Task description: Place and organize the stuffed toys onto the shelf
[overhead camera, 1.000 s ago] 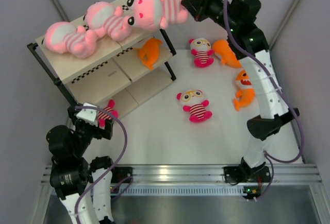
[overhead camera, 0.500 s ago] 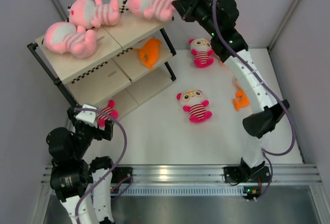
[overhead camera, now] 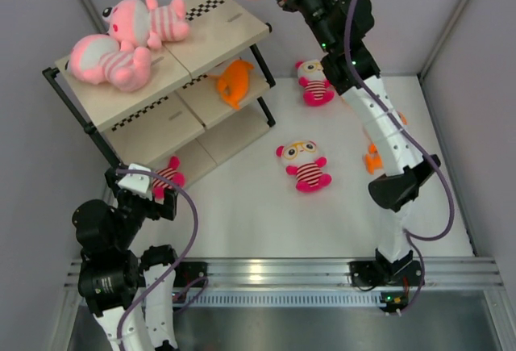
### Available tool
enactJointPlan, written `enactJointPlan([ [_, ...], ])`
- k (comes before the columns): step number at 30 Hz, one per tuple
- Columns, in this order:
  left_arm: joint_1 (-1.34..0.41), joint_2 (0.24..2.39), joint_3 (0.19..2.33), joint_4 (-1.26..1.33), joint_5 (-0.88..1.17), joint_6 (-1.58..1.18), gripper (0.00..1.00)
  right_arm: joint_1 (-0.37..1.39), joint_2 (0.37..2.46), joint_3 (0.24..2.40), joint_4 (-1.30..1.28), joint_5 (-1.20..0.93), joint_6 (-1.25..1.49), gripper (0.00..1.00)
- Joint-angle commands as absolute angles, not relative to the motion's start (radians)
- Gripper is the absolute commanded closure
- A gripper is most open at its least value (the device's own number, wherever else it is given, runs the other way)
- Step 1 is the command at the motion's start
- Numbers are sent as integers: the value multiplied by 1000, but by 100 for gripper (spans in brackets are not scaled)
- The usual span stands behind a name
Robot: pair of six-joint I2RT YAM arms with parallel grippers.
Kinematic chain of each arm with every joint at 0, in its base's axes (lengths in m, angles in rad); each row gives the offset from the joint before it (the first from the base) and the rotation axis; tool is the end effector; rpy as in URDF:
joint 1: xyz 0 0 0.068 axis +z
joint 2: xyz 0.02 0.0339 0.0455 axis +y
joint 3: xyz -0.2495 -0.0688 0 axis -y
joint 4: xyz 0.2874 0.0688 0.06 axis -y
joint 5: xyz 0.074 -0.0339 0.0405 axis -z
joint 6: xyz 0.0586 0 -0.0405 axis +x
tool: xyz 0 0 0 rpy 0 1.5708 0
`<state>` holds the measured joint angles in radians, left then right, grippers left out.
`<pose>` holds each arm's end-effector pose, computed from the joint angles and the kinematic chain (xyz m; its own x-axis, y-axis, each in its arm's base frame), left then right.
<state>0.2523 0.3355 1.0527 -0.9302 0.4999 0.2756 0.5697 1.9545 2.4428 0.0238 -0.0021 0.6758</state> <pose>0.0885 -0.0062 0.4033 -0.1331 0.2123 -0.9681 0.2814 0.9447 0.1685 0.3828 0.2453 0.5976 -0.0164 0.7323 -0.6808 -0.6801 0.4909 0.5445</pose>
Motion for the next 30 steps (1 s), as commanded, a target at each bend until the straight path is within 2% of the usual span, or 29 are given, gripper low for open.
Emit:
enactJointPlan([
  [1,249,325,1051,-884,495,256,1,626,2020,2464,77,-38,692,100],
  [12,245,324,1049,-888,495,253,1,626,2010,2381,52,-63,690,100],
  [13,245,324,1049,-887,495,253,1,626,2008,2378,49,-69,690,98],
  [14,245,322,1049,-888,495,253,1,626,2008,2378,37,-75,689,87],
  [16,245,319,1049,-887,492,252,1,626,1999,2376,22,-81,677,76],
  [17,245,319,1049,-887,494,252,1,626,1994,2375,6,-80,667,58],
  [20,244,319,1052,-888,497,255,1,626,1950,2346,-24,-61,617,34],
  [23,242,330,1078,-887,483,268,5,626,1879,2289,-31,-20,548,30],
  [25,241,344,1115,-890,474,276,9,626,1830,2261,-44,-6,497,30],
  [30,241,438,1271,-945,502,288,14,627,1740,2186,-57,44,413,29],
])
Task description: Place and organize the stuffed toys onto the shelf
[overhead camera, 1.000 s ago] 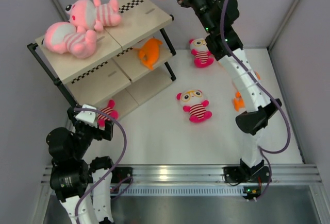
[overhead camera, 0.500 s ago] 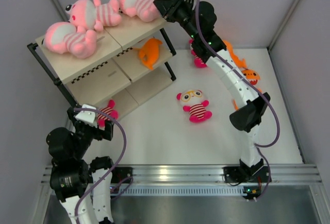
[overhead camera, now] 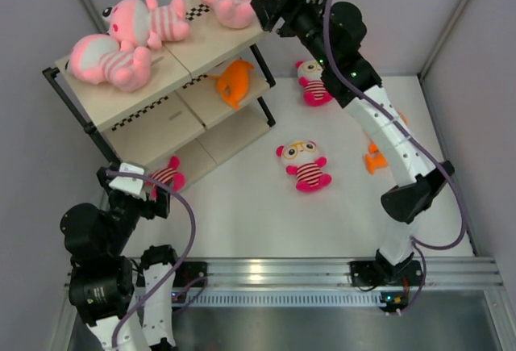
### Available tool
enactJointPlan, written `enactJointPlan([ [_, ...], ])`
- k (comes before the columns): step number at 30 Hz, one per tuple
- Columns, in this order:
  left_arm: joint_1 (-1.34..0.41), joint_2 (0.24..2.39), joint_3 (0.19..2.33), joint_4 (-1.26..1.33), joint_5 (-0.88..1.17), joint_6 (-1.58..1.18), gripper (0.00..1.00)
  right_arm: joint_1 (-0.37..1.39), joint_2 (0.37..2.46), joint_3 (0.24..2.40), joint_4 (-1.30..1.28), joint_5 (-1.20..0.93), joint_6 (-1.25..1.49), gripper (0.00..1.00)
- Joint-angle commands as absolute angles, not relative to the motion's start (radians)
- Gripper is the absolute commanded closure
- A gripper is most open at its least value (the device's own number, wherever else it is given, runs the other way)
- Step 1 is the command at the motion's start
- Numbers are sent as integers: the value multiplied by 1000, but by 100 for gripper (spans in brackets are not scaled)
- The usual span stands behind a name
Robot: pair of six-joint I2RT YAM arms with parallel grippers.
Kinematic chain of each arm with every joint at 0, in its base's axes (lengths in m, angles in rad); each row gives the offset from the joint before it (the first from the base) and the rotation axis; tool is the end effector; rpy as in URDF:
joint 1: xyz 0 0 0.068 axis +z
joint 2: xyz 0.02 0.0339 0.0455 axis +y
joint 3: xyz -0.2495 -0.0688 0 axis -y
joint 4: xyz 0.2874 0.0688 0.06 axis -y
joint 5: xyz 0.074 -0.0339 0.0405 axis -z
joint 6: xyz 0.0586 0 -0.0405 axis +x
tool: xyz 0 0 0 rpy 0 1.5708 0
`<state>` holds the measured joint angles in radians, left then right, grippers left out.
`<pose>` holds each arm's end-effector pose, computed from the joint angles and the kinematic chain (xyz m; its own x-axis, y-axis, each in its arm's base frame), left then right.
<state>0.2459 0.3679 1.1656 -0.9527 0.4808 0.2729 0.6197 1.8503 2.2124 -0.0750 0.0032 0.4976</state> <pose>0.0739 -0.0094 0.4314 -0.0829 0.2256 -0.9707 0.2593 0.9454 0.1975 0.3774 0.2691 0.5488 -0.0735 0.5339 -0.8423 -0.6182 0.6384 0.4586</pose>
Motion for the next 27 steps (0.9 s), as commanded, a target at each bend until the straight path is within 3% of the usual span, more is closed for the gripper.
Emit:
enactJointPlan([
  [1,242,463,1311,-960,517,290,16,627,1708,2168,-51,49,410,29],
  [7,236,604,1521,-1032,514,293,22,629,1638,2039,-23,58,390,28],
  [15,236,920,1983,-1141,606,186,21,627,1727,2169,-74,5,416,28],
  [22,239,1233,2388,-1135,666,115,16,627,1620,1965,-52,-6,413,29],
  [27,239,1408,2523,-1033,693,35,16,629,1528,1774,-49,46,384,29],
])
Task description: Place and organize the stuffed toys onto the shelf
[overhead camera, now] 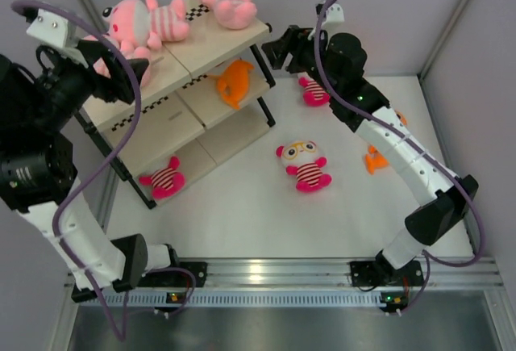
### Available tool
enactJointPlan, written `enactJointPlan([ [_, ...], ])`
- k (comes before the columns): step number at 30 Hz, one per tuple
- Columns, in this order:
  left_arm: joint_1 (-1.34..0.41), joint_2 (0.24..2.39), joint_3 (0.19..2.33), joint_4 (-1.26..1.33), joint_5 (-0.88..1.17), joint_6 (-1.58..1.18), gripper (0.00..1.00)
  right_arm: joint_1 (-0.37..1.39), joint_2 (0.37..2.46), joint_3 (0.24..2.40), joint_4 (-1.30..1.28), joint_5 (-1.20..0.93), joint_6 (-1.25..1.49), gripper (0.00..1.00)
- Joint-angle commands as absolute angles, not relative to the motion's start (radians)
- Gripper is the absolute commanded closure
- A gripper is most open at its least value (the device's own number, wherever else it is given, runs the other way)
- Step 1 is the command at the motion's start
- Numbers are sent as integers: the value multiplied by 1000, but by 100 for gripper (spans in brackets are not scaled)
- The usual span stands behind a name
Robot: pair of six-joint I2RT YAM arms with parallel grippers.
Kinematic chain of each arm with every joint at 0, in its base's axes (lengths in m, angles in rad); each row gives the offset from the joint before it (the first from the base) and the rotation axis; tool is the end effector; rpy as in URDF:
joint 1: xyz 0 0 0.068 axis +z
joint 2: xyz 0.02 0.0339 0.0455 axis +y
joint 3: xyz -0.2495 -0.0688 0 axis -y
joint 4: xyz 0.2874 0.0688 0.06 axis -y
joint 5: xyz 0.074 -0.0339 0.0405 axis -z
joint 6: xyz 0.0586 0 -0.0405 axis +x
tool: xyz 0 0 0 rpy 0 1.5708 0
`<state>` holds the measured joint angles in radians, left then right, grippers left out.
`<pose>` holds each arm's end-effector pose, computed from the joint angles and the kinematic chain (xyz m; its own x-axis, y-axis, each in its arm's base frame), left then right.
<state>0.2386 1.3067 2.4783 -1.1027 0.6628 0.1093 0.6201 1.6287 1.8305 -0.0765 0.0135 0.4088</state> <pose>0.1360 -0.0040 0.6507 0.1112 0.1156 -0.9871 0.4004 0.9038 0.1509 0.3549 0.2525 0.4955 -0.1333 0.3932 -0.9097 -0.5636 0.7250 0.3959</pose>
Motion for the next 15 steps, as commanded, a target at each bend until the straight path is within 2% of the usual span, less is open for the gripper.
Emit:
enactJointPlan([
  [1,239,1429,2542,-969,693,25,16,629,1519,1749,-54,57,376,29],
  [5,226,1521,2569,-836,648,-20,16,629,1491,1646,-84,106,354,29],
  [7,146,1546,2559,-838,534,23,15,627,1485,1625,-95,112,353,29],
  [9,1,1563,2507,-838,453,112,12,629,1482,1597,-104,130,354,29],
  [12,-255,1618,2494,-838,200,263,10,627,1485,1563,-106,158,350,29],
  [13,-300,1647,2508,-838,90,294,8,627,1485,1556,-106,166,347,28],
  [15,-374,1666,2520,-825,22,328,7,627,1485,1528,-109,170,347,28],
])
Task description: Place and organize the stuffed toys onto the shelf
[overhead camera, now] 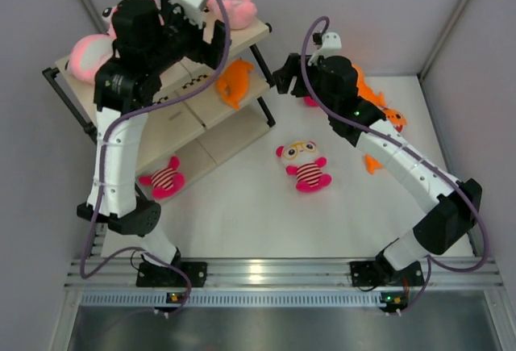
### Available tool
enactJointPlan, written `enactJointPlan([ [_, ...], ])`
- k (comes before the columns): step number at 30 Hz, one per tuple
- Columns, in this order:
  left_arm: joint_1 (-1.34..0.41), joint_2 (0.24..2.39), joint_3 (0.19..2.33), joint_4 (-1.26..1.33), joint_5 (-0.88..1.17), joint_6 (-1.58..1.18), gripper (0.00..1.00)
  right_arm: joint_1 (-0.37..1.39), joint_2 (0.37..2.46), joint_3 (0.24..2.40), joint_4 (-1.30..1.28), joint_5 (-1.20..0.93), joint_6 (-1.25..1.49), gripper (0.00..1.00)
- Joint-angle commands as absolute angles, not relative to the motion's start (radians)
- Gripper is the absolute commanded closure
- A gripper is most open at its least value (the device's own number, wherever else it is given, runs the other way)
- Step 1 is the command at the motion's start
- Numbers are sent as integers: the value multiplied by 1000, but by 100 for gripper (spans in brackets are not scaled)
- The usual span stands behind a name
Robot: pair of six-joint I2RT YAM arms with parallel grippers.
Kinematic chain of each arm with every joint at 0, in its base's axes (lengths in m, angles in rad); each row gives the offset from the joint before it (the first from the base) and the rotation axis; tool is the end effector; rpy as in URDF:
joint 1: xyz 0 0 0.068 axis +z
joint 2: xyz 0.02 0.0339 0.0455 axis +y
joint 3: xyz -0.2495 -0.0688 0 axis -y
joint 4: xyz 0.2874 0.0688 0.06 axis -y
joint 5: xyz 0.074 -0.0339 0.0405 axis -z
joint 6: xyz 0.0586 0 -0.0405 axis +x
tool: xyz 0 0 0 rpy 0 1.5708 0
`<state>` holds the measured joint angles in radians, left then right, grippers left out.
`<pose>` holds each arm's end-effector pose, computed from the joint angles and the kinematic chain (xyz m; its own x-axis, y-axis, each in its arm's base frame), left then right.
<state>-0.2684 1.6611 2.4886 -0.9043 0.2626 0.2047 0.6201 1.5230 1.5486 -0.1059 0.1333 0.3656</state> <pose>0.3074 -0.1003 0.6042 0.0304 0.1952 -0.9803 0.5101 0.8404 0.1832 0.3508 0.2409 0.4195 -0.2283 0.2724 -0.9347 -0.4139 0.8419 0.3464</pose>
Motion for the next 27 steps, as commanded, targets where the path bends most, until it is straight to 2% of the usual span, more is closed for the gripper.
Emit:
enactJointPlan([
  [1,-376,1667,2511,-813,-59,328,7,627,1483,1517,-110,178,347,28],
  [8,-377,1589,2312,-626,-231,420,9,627,1499,1477,-110,186,339,28],
  [14,-376,1618,2246,-624,-232,443,12,629,1509,1465,-106,172,350,28],
  [25,-371,1657,2260,-578,-285,479,32,626,1459,1407,-104,192,331,27],
  [27,-370,1660,2244,-565,-288,486,33,626,1447,1402,-103,193,330,27],
])
